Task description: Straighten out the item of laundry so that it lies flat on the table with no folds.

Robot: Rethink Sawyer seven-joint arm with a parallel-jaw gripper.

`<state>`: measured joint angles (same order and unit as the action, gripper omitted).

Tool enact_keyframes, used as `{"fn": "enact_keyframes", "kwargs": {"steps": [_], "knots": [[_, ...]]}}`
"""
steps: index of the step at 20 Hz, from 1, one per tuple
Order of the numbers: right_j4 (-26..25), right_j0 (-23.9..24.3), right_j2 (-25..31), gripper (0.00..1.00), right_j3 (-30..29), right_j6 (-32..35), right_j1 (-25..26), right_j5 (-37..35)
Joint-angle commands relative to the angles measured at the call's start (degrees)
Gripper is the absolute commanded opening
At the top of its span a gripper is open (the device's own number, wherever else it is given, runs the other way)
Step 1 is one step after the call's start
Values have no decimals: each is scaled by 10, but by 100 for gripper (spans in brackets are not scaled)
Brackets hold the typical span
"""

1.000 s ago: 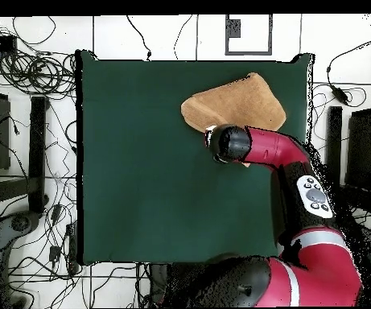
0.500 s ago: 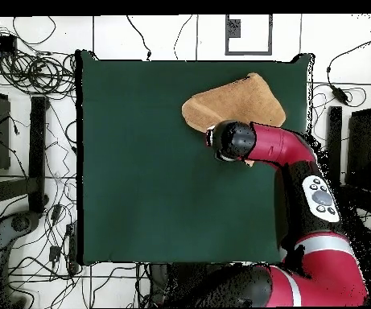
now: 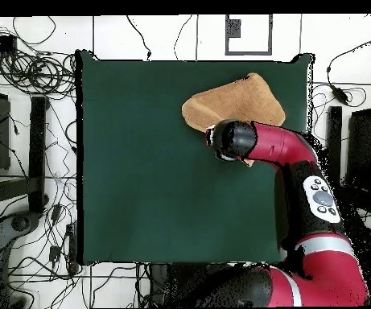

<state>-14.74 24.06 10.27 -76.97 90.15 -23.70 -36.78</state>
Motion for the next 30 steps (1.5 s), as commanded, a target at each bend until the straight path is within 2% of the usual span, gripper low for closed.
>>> {"fn": "enact_keyframes", "kwargs": {"steps": [1,10,21,30], "knots": [[22,-24,15,0,-67,64,-2,-57],[41,-47,-3,0,-87,93,-39,-98],[68,-67,-22,0,-65,107,-65,-181],[75,-57,-40,0,-83,85,-104,-218]]}}
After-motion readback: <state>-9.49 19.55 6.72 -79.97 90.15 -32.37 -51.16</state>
